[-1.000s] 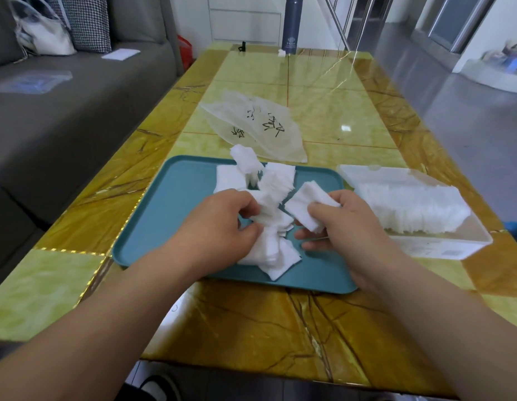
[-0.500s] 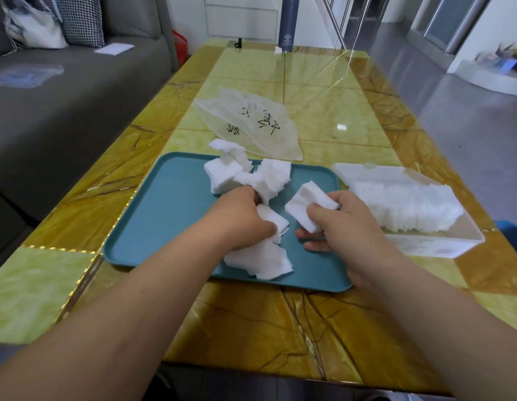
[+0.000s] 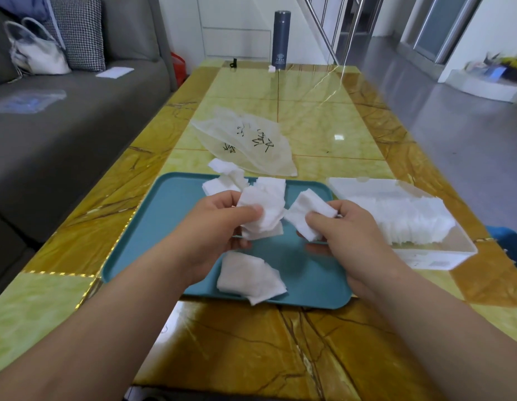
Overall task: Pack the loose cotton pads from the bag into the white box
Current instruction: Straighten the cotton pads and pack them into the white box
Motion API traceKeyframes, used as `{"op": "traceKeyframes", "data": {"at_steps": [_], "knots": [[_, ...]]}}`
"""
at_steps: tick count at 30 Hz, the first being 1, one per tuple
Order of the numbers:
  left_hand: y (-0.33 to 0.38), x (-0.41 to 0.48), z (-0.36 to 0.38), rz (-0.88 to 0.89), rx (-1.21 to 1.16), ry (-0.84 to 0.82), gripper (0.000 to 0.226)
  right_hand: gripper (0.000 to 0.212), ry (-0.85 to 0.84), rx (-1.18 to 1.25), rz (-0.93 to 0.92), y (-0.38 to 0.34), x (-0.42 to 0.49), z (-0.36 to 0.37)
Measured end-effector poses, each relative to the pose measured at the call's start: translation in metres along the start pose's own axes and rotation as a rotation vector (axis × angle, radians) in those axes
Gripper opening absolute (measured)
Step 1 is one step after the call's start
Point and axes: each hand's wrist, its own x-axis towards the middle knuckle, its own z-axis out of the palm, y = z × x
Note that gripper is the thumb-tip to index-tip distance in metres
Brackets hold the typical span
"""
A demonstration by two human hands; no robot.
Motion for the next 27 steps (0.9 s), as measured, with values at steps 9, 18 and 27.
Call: {"op": "traceKeyframes", "data": {"at_steps": [9,18,27], "knots": [[0.002,0.001,0.004,0.023,-0.170,-0.084,0.014,0.010,-0.090,0.024,-0.015,-0.005,-0.005,0.001],[-0.001,0.002,0.004,0.114,-0.066,-0.002,0.004,0.008,-0.070,-0.009,-0.052,-0.004,-0.006,0.000],[-0.002,-0.005,0.014,0.154,0.064,0.007,0.013,0.008,-0.200,0.041,-0.075,-0.008,-0.011,0.005]]}}
